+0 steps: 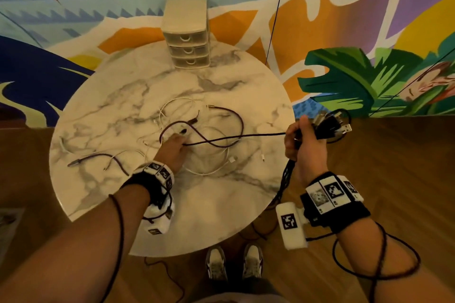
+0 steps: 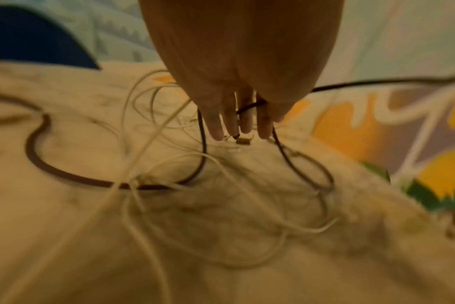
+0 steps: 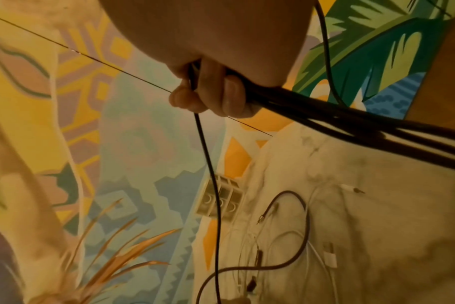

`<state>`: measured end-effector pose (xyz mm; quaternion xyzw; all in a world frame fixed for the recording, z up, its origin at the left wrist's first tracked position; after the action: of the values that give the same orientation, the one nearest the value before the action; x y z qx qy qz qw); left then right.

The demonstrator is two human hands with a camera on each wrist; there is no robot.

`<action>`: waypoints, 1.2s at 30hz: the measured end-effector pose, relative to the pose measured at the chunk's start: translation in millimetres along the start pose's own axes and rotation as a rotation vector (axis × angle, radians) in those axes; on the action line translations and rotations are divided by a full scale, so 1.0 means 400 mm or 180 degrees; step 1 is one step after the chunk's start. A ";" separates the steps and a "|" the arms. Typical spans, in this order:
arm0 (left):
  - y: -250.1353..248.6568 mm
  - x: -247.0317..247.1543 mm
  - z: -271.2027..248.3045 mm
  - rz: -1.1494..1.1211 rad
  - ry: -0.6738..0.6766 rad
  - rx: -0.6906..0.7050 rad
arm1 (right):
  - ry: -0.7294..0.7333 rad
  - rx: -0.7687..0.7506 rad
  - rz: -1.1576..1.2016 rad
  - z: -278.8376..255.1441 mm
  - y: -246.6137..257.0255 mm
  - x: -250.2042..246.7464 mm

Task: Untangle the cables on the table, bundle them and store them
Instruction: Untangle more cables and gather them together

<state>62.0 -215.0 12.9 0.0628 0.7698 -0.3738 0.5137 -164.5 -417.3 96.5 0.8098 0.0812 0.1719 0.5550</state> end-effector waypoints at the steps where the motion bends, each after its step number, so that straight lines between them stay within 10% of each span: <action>1: -0.001 0.006 -0.007 0.0008 -0.0010 0.0036 | -0.0014 -0.0026 -0.0008 0.005 0.004 -0.006; 5: -0.022 -0.039 -0.003 -0.0630 -0.1230 -0.0248 | -0.0041 -0.0077 -0.0026 0.016 0.005 -0.025; 9: 0.006 0.000 -0.005 -0.0399 -0.0541 -0.0307 | -0.0066 -0.0092 -0.0076 0.020 -0.002 -0.024; 14: -0.003 -0.080 -0.018 -0.0335 -0.1248 -0.0315 | -0.0292 -0.0075 0.0072 0.034 0.013 -0.055; 19: -0.097 0.008 -0.096 -0.0983 0.1291 -0.0775 | -0.0319 -0.0084 0.0148 0.047 0.034 -0.073; 25: -0.200 0.216 -0.333 0.0929 0.4198 -0.0131 | -0.0223 -0.0137 -0.0077 0.040 0.073 -0.135; 28: -0.292 0.231 -0.335 0.1646 0.3607 0.0915 | -0.0070 -0.0098 -0.0326 0.034 0.078 -0.171; 32: -0.522 0.163 -0.220 -0.0211 0.1547 0.1161 | 0.0055 -0.0114 -0.0513 0.005 0.083 -0.208; 36: -0.697 0.191 -0.190 -0.0797 0.1477 0.1423 | 0.0146 -0.0204 -0.0664 -0.010 0.104 -0.246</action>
<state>-164.1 -387.1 106.1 0.1622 0.7669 -0.5691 0.2486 -259.5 -460.8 117.8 0.7747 0.1722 0.1342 0.5935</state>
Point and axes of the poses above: each hand's wrist, its own z-axis towards the middle knuckle, its own x-axis out of the palm, y = z × x, the point moved 4 cm from there along z, towards the middle knuckle, and after that the axes turned 4 degrees about -y, right-handed, at the moved point
